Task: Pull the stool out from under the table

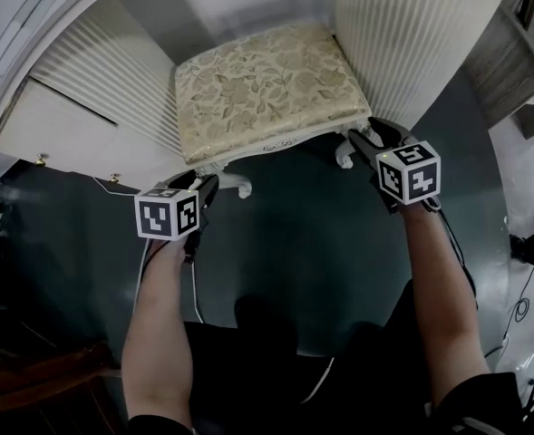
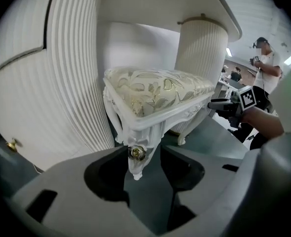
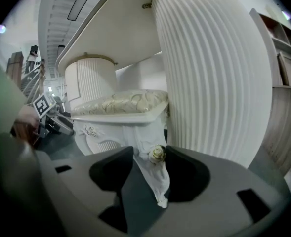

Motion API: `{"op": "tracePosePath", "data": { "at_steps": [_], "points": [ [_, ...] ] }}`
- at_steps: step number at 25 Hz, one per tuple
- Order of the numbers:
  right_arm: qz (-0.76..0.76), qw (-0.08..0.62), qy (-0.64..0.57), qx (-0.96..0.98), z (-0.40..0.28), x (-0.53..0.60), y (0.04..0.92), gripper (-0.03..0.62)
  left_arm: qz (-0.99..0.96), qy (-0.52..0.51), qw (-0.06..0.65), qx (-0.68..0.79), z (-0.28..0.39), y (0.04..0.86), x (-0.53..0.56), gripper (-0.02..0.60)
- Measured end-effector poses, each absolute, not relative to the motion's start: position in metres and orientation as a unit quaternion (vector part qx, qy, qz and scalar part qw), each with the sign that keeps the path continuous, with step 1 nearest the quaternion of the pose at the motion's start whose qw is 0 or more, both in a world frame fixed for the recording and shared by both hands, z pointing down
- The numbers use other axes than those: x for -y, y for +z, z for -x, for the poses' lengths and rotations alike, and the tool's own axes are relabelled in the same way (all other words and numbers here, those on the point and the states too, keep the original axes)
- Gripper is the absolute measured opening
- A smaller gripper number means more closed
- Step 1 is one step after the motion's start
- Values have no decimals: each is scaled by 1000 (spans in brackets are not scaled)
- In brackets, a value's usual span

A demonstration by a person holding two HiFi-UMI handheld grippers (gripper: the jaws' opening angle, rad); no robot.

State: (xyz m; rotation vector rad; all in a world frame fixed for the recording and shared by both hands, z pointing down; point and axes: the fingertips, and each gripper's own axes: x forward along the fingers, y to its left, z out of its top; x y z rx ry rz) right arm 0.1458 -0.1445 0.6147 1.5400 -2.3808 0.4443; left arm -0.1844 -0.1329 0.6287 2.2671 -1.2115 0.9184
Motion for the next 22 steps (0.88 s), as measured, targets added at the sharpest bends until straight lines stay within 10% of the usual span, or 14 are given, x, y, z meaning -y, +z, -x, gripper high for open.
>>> {"op": "tracePosePath", "data": {
  "at_steps": [22],
  "points": [
    [-500,204,198,818,-147,150,608,198,-795,355,238,431,182,625,124,207]
  ]
}}
